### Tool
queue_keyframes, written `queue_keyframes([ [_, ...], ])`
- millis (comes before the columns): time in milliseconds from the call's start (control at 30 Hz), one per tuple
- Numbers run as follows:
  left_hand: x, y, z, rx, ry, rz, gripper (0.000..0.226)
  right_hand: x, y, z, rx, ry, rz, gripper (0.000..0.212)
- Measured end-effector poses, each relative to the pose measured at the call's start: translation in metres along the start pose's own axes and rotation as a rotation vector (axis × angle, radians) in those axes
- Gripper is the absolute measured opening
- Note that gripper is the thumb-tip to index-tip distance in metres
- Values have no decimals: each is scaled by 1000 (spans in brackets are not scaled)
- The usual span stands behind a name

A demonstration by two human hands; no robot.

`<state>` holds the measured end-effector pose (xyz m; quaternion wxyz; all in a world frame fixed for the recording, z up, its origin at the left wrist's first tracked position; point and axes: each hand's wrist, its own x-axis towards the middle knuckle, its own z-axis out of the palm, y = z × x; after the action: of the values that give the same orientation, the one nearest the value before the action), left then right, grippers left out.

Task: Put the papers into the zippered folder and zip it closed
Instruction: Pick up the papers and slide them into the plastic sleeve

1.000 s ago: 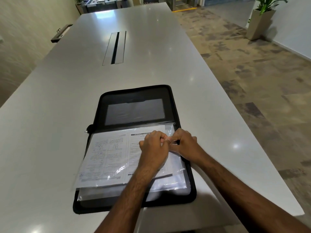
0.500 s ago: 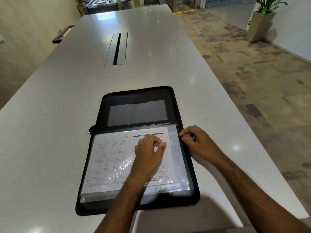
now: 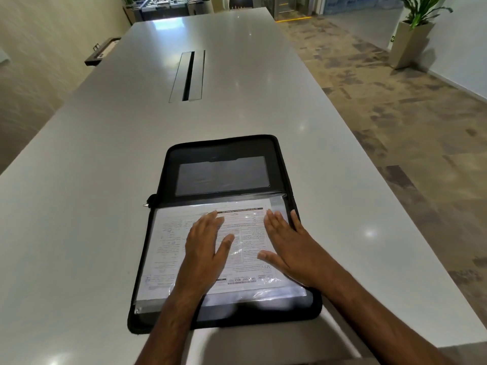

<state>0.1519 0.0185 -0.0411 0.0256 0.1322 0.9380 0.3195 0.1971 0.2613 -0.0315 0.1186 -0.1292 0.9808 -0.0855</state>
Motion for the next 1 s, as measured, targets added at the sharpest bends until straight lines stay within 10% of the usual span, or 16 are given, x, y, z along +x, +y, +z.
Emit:
queue_keyframes([
  [300, 5, -24, -36, -80, 128, -46, 39, -2, 22, -14, 244, 167, 167, 97],
  [433, 33, -42, -63, -17, 242, -112, 32, 21, 35, -32, 438, 429, 301, 68],
  [1000, 159, -114, -111, -192, 156, -395, 55, 126, 62, -63, 640, 467, 649, 14],
])
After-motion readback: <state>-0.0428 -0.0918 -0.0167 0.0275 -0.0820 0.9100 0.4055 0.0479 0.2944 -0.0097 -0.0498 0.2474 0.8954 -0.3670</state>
